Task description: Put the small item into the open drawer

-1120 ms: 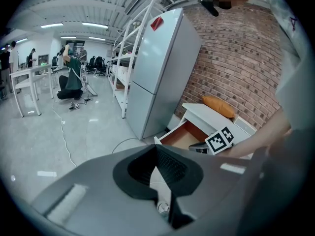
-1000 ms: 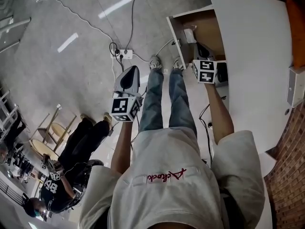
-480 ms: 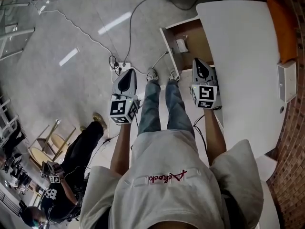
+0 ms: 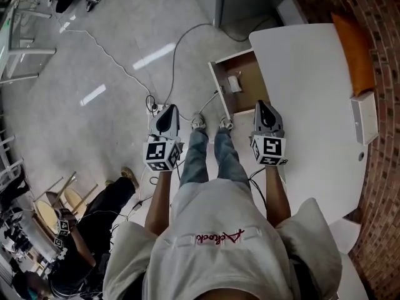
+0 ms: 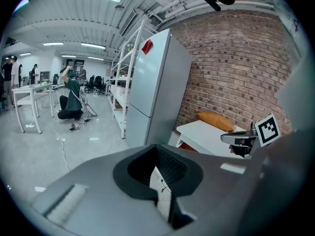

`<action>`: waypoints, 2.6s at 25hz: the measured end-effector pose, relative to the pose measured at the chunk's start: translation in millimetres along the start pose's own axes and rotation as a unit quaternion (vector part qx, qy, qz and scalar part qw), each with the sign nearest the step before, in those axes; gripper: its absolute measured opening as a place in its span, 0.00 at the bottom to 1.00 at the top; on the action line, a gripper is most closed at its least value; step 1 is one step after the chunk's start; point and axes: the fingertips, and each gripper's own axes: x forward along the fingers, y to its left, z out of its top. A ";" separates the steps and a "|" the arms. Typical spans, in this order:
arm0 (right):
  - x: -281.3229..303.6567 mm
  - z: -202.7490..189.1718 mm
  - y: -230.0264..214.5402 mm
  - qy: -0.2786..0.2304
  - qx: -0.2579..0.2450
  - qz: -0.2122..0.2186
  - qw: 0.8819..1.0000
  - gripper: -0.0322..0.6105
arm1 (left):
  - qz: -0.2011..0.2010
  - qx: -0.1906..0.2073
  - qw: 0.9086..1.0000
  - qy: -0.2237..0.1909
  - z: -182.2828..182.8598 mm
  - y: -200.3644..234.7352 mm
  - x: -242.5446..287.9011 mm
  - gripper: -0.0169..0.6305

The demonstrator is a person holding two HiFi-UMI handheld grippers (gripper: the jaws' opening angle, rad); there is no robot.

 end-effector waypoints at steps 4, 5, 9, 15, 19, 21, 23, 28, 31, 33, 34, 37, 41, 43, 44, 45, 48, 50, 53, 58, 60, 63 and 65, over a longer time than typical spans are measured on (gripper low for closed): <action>-4.0 29.9 -10.1 -0.027 -0.002 -0.009 1.000 0.07 | 0.006 0.013 1.000 -0.024 27.9 1.3 -5.2 0.04; -4.1 38.1 -12.7 -0.034 -0.003 -0.011 0.999 0.07 | 0.007 0.015 0.999 -0.031 36.8 2.2 -5.5 0.04; -14.3 66.5 -22.3 -0.059 -0.004 -0.024 0.998 0.07 | 0.007 0.030 0.998 -0.055 66.2 1.7 -11.8 0.04; -24.5 110.9 -29.8 -0.103 -0.005 -0.039 0.994 0.07 | -0.001 0.049 0.994 -0.099 121.9 -3.9 -18.2 0.04; -32.1 139.3 -34.1 -0.130 -0.011 -0.047 0.990 0.07 | -0.007 0.061 0.990 -0.129 155.5 -8.1 -22.5 0.04; -38.3 150.1 -36.7 -0.141 -0.014 -0.052 0.988 0.07 | -0.009 0.070 0.988 -0.140 167.7 -9.5 -25.7 0.04; -44.5 158.2 -39.5 -0.149 -0.018 -0.056 0.987 0.07 | -0.012 0.080 0.986 -0.149 175.2 -10.3 -28.6 0.04; -48.9 185.2 -45.6 -0.175 -0.021 -0.066 0.982 0.07 | -0.015 0.083 0.981 -0.176 204.4 -11.2 -33.6 0.04; -51.0 196.5 -44.4 -0.188 -0.022 -0.068 0.980 0.07 | -0.017 0.083 0.979 -0.187 214.0 -11.7 -35.1 0.04; -53.3 203.8 -43.3 -0.197 -0.024 -0.069 0.978 0.07 | -0.019 0.089 0.977 -0.194 218.7 -12.0 -34.7 0.04; -54.8 207.1 -43.2 -0.201 -0.026 -0.070 0.977 0.07 | -0.020 0.091 0.976 -0.199 222.1 -12.5 -35.2 0.04; -58.3 216.6 -45.2 -0.213 -0.027 -0.077 0.974 0.07 | -0.022 0.093 0.973 -0.211 233.9 -13.5 -36.3 0.04; -61.4 222.0 -50.0 -0.222 -0.022 -0.088 0.971 0.07 | -0.023 0.097 0.971 -0.216 242.2 -12.5 -35.1 0.04; -62.1 222.5 -51.3 -0.222 -0.021 -0.090 0.971 0.07 | -0.023 0.098 0.971 -0.217 244.4 -11.3 -34.0 0.04; -62.1 222.2 -51.8 -0.222 -0.021 -0.092 0.971 0.07 | -0.023 0.099 0.971 -0.218 245.2 -10.6 -33.2 0.04; -61.9 222.1 -52.5 -0.222 -0.021 -0.093 0.970 0.07 | -0.023 0.099 0.970 -0.219 246.0 -10.1 -32.1 0.04; -60.6 222.4 -53.5 -0.221 -0.019 -0.096 0.970 0.07 | -0.026 0.099 0.970 -0.219 247.5 -11.0 -30.5 0.04; -59.3 220.1 -51.8 -0.218 -0.019 -0.095 0.971 0.07 | -0.028 0.101 0.971 -0.216 246.1 -12.1 -30.3 0.04; -56.7 219.0 -52.4 -0.212 -0.021 -0.096 0.972 0.07 | -0.030 0.102 0.971 -0.213 246.4 -13.6 -27.9 0.04; -52.1 218.7 -52.0 -0.208 -0.020 -0.096 0.973 0.07 | -0.032 0.103 0.971 -0.213 248.8 -13.5 -25.8 0.04; -50.7 218.0 -51.6 -0.206 -0.022 -0.096 0.974 0.07 | -0.031 0.104 0.972 -0.211 247.2 -12.9 -24.1 0.04; -47.5 217.2 -49.6 -0.202 -0.026 -0.096 0.974 0.07 | -0.031 0.100 0.972 -0.210 247.3 -11.1 -22.3 0.04; -45.1 217.5 -47.2 -0.201 -0.027 -0.094 0.975 0.07 | -0.031 0.099 0.973 -0.208 246.2 -8.5 -20.7 0.04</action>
